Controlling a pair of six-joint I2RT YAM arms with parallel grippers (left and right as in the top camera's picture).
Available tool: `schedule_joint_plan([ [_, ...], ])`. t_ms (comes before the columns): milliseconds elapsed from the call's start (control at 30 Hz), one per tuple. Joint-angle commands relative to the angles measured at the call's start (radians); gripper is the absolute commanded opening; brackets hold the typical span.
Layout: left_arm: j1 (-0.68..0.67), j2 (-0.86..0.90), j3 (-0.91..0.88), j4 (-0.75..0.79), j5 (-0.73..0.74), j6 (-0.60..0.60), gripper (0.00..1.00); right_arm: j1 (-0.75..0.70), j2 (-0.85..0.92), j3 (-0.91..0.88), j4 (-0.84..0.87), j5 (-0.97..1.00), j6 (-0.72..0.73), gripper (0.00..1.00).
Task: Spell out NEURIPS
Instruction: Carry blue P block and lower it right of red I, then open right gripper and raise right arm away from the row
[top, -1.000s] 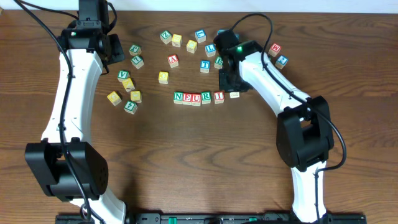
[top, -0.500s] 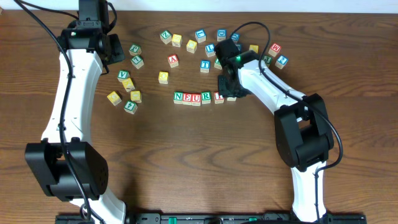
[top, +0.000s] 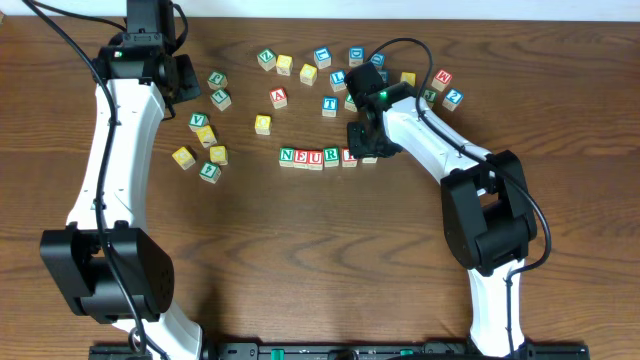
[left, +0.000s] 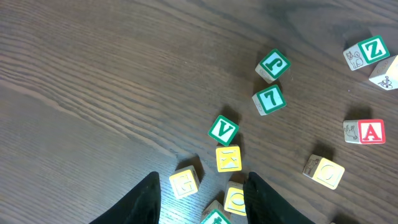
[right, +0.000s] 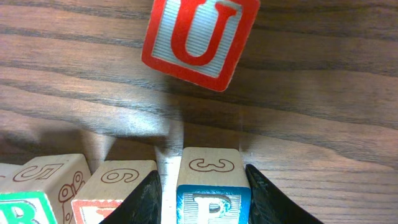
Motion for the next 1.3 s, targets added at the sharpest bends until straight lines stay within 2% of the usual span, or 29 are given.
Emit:
schedule_joint_plan([
  [0, 0.000, -0.002, 0.013, -0.002, -0.010, 0.017, 0.43, 0.019, -0.004, 0.002, 0.002, -0.029, -0.024, 0.37],
  [200, 0.000, -0.002, 0.013, -0.002, -0.009, 0.017, 0.43, 0.018, -0.039, 0.007, 0.000, -0.038, -0.024, 0.37],
  [333, 0.000, -0.002, 0.013, -0.003, -0.009, 0.017, 0.43, 0.017, -0.084, 0.008, -0.003, -0.037, -0.024, 0.43],
  [467, 0.000, -0.002, 0.013, -0.003, -0.009, 0.017, 0.43, 0.008, -0.127, 0.008, -0.014, -0.037, -0.024, 0.45],
  [767, 0.000, -0.002, 0.013, -0.003, -0.009, 0.017, 0.43, -0.039, -0.203, 0.020, -0.037, -0.039, -0.023, 0.44],
  [1033, 0.000, -0.002, 0.013, 0.001, -0.009, 0.018, 0.43, -0.060, -0.207, 0.232, -0.145, -0.057, -0.062, 0.45],
  [1267, 0.000, -0.002, 0.013, 0.001, -0.009, 0.017, 0.43, -0.060, -0.206, 0.307, -0.089, -0.056, -0.043, 0.44],
])
